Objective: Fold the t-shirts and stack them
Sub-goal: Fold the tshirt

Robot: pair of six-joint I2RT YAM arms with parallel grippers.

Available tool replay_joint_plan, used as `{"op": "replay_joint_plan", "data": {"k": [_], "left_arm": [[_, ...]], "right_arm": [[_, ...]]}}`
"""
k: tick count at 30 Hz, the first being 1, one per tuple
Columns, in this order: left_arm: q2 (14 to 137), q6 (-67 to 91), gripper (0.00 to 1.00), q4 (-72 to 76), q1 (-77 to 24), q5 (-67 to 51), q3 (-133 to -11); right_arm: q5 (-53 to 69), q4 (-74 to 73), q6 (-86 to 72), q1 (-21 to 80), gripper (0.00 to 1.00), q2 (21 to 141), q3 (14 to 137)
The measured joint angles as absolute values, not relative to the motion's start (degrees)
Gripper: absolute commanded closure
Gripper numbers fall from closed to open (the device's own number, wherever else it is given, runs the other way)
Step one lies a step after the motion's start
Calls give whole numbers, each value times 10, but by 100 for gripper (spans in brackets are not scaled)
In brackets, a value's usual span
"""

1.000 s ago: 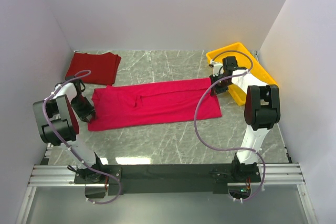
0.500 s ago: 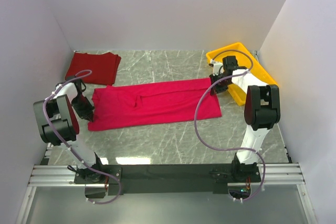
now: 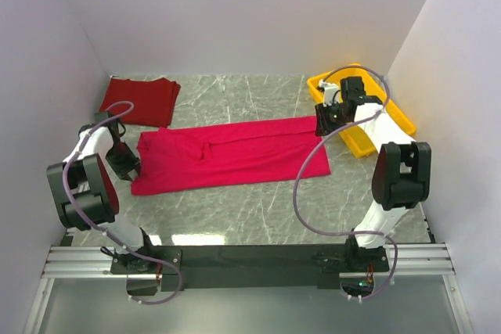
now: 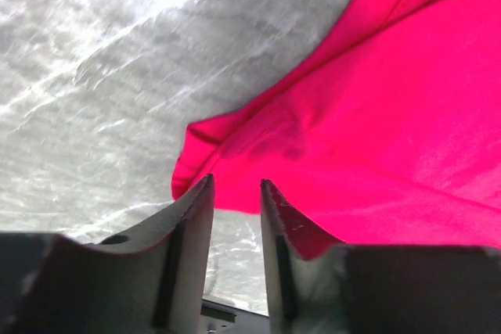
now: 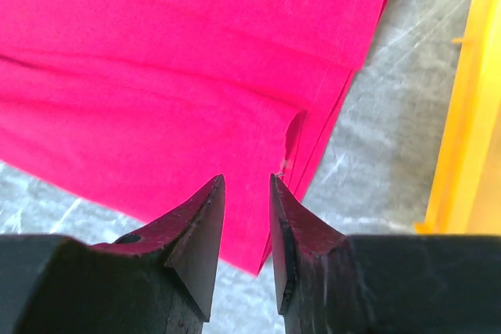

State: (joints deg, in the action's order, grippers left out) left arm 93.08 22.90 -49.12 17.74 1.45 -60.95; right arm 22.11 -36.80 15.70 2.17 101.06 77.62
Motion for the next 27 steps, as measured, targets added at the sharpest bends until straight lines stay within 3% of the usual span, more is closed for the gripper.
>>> {"op": "replay_joint_plan", "data": {"k": [16,18,21,22,27], "left_arm": [[984,236,63,-500,174,19,-591],[984,235,67,-500,174,21,-592],[985,234,88,-503,174,29,-592],[985,233,99,-503,174,29,-592],[981,232,99,-505,174,29,-592]], "right_arm": [[248,-377,159,21,62,973,696],[249,-377,160,21,62,973,694],[249,-380,161,21,62,973,689],[249,-382,161,21,62,973,689],[250,-387,164,21,62,973,689]]}}
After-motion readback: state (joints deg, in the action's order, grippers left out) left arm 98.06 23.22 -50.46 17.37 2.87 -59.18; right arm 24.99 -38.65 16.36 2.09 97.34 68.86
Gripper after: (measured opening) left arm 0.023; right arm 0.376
